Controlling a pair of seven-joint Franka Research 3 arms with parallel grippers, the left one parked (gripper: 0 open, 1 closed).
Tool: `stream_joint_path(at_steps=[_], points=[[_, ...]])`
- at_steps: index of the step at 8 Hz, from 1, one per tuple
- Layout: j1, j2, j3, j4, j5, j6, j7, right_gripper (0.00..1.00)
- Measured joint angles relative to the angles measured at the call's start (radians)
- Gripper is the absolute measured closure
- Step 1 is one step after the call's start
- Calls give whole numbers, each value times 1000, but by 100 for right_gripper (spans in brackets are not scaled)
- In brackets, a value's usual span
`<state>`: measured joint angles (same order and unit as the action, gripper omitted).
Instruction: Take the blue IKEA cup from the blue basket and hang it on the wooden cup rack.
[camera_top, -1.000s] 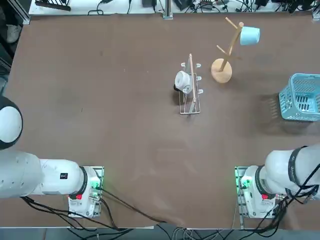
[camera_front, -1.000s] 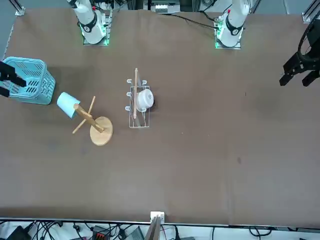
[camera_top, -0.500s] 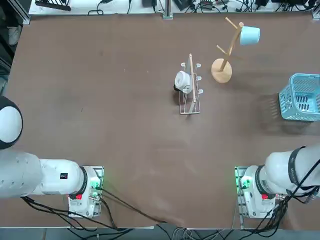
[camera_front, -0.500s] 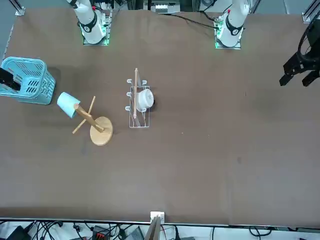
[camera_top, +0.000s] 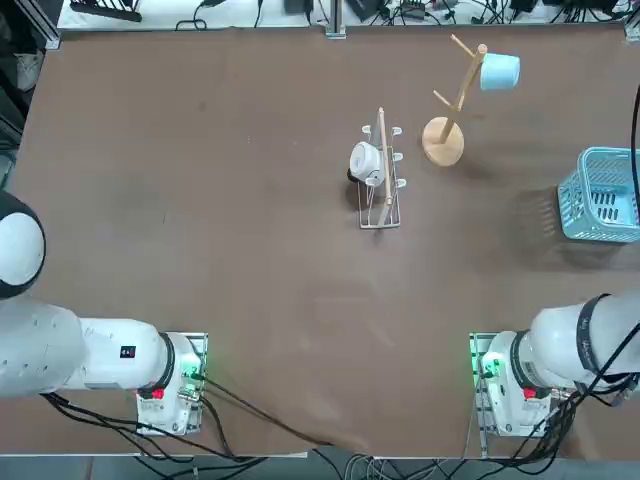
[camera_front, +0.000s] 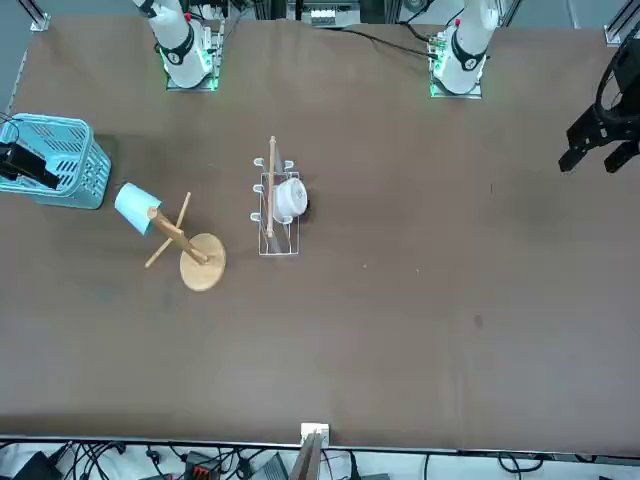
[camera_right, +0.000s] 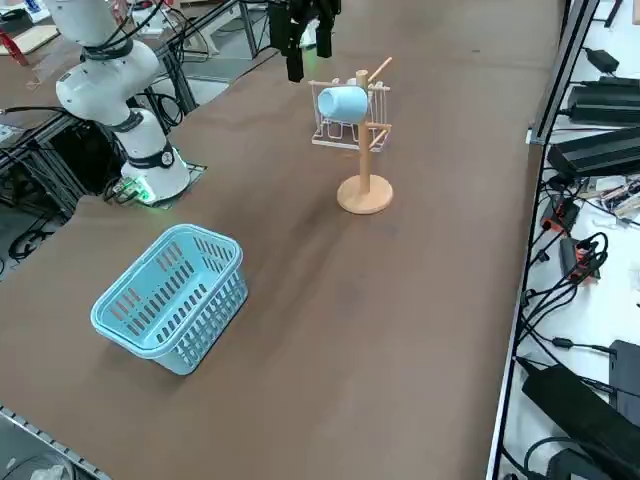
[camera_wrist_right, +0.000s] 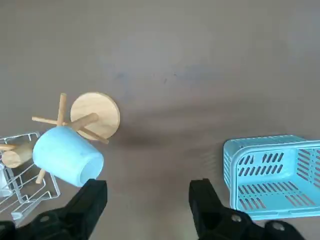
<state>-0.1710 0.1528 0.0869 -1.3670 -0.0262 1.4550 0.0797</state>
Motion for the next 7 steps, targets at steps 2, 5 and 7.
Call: stream_joint_path(at_steps=[2, 5, 7], points=[[3, -48, -2, -42, 0, -11, 0, 0], [14, -95, -2, -82, 0, -16, 0, 0], [14, -94, -1, -89, 0, -22, 0, 0]])
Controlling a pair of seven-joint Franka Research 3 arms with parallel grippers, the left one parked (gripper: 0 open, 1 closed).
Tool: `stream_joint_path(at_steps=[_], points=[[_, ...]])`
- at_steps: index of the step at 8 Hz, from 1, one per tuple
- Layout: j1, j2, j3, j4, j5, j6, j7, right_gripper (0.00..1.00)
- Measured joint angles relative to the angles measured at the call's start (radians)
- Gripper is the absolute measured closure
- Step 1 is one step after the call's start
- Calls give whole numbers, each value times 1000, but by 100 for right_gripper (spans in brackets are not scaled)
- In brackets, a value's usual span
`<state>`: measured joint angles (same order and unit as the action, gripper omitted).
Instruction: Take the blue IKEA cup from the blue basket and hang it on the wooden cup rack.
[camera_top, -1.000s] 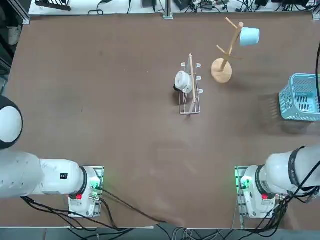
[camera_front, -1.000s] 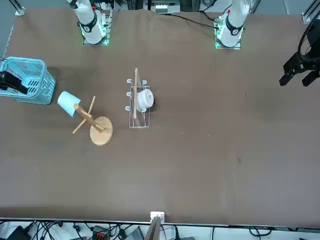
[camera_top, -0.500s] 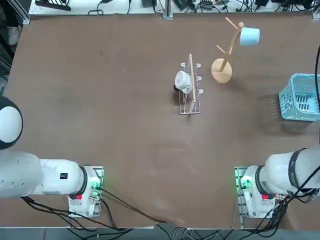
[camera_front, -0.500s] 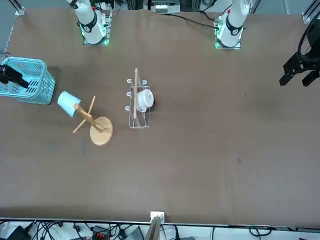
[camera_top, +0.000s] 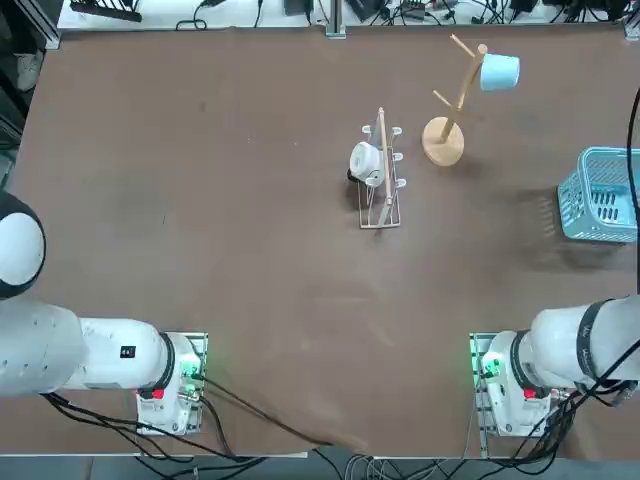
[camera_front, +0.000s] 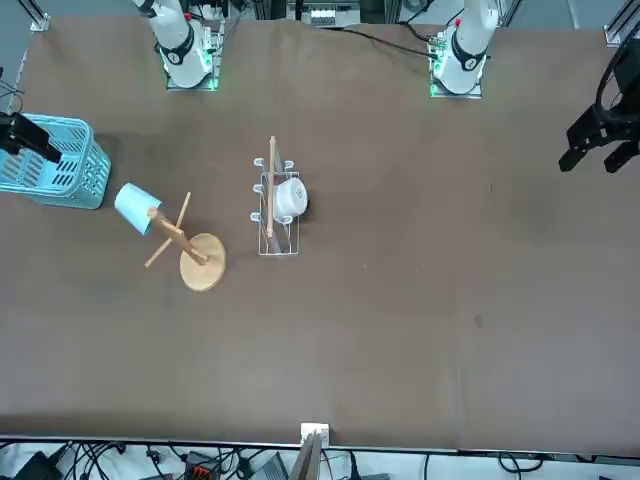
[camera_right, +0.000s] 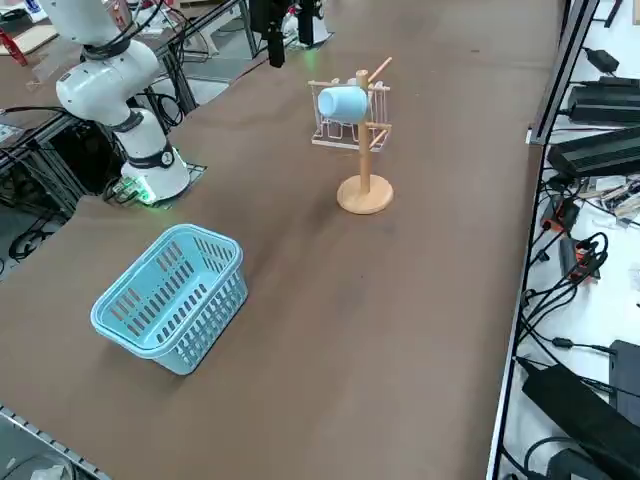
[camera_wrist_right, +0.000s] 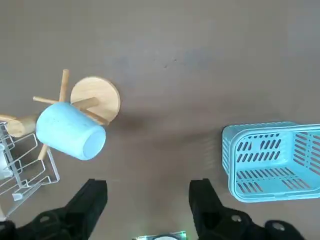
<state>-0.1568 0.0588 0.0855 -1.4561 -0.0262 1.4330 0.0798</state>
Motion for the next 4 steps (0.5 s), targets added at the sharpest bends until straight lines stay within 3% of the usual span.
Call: stream_joint_path(at_steps=[4], points=[[-1, 2, -1, -3, 0, -1, 0, 0]])
